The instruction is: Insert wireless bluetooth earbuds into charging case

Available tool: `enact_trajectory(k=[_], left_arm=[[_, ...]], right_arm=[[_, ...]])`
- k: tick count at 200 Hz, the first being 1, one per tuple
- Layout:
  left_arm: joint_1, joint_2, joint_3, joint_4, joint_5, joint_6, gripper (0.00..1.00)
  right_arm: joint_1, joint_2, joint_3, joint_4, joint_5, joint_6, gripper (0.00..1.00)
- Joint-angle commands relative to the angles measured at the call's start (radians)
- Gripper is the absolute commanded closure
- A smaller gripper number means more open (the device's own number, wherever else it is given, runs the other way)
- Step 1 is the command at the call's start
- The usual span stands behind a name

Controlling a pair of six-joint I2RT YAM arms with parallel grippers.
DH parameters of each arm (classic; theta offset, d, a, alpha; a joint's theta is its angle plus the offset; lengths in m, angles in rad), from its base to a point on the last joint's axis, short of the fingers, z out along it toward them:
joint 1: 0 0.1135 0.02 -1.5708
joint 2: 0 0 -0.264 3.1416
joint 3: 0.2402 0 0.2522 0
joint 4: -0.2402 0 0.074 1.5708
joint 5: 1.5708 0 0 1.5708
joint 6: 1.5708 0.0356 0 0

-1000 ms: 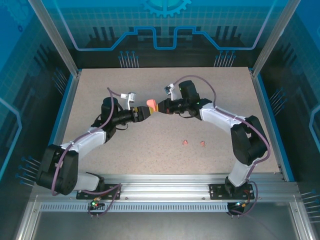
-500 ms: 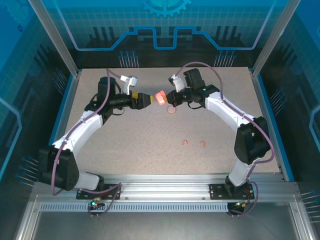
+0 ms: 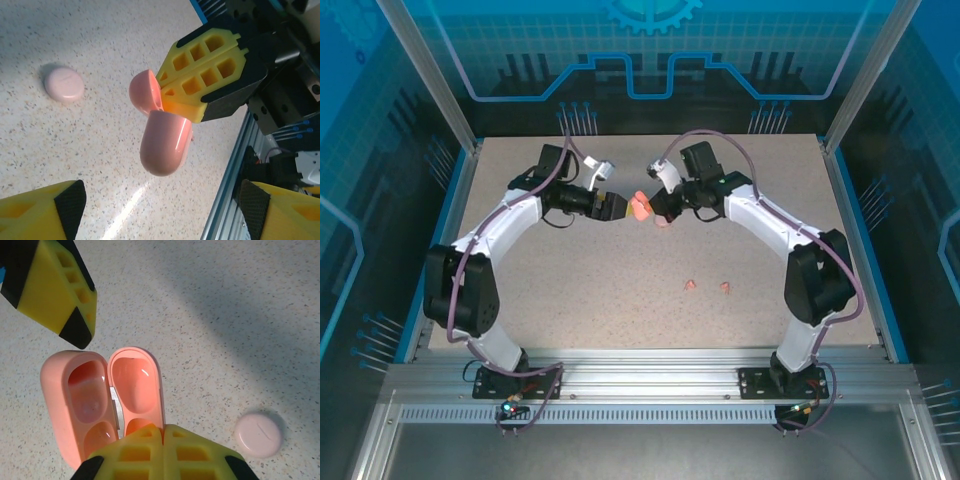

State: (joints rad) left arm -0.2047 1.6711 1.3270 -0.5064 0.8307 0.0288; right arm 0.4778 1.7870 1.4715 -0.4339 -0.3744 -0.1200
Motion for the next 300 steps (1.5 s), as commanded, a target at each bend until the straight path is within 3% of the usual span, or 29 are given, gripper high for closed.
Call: enact_trajectory(k=[1, 190, 300], left_arm=[[0.005, 0.007, 0.027, -0.066, 0.063, 0.053, 0.18], [-0.030, 0.068, 0.032, -0.110, 0.113, 0.099, 0.50], [-0.032, 0.075, 0.017, -0.051, 0.113, 0.073, 0.65]], right_arm=[[0.022, 0.018, 0.010, -0.048, -0.035, -0.051, 1.00], [0.065, 0.050, 0.073, -0.082, -0.022, -0.061, 1.00], [0.067, 0.051, 0.077, -0.078, -0.041, -0.049, 1.00]])
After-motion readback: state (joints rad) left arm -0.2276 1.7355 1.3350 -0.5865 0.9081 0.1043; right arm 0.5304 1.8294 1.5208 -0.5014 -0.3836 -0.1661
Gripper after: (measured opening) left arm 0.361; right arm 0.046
